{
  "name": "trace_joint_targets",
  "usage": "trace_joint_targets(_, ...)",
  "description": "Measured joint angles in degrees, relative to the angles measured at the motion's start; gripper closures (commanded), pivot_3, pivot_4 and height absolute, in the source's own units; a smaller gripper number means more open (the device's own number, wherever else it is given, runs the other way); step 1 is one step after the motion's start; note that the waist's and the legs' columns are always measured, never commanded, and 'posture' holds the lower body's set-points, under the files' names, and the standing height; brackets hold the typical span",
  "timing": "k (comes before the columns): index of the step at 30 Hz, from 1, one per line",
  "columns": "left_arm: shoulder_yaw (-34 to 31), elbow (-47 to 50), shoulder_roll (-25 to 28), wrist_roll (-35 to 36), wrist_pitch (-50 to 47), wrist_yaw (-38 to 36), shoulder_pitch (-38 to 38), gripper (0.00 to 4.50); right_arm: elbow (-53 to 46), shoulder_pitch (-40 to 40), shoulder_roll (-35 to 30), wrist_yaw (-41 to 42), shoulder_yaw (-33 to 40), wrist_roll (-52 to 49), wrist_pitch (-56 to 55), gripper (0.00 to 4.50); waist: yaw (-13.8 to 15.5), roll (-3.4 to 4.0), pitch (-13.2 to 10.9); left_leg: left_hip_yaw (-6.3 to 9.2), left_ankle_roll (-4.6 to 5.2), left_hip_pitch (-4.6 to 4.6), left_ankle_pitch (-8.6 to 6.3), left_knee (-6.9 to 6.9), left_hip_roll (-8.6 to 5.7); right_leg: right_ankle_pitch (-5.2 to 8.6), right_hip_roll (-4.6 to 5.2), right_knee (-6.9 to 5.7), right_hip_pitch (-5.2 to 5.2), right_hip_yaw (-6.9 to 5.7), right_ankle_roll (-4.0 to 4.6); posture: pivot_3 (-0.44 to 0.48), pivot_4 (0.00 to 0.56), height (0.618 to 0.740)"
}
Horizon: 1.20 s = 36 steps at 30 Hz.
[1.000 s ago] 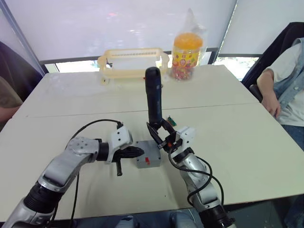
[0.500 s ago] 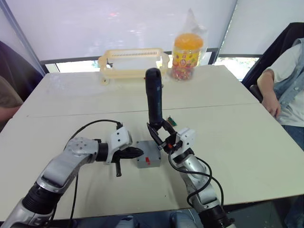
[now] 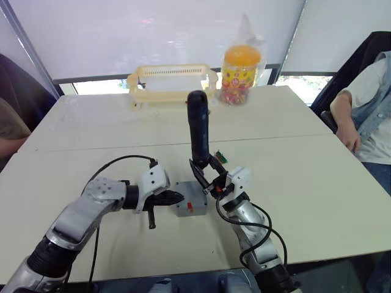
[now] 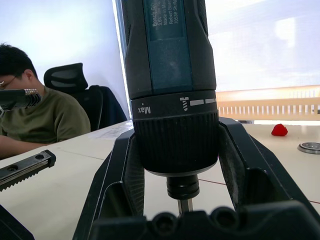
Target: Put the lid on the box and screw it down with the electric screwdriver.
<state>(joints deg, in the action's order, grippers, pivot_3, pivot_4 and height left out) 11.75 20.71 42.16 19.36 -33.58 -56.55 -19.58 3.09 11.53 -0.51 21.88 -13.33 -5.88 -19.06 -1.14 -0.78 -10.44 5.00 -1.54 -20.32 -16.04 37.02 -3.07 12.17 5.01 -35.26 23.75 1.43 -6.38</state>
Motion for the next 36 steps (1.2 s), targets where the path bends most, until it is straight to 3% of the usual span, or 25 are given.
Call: trace_joint_targets(36, 0.35, 0.33, 0.06, -0.05, -0.84, 0.64, 0.58, 4.46, 2.92, -0.43, -0.42, 0.85, -0.28, 1.11, -2.75, 2.86, 0.01, -0.07, 0.82, 0.08, 0.06, 0.09, -0.05, -0.04, 0.11, 0.30, 0.01, 0.08, -0.14, -0.03, -0.17, 0.000, 0.150, 0.740)
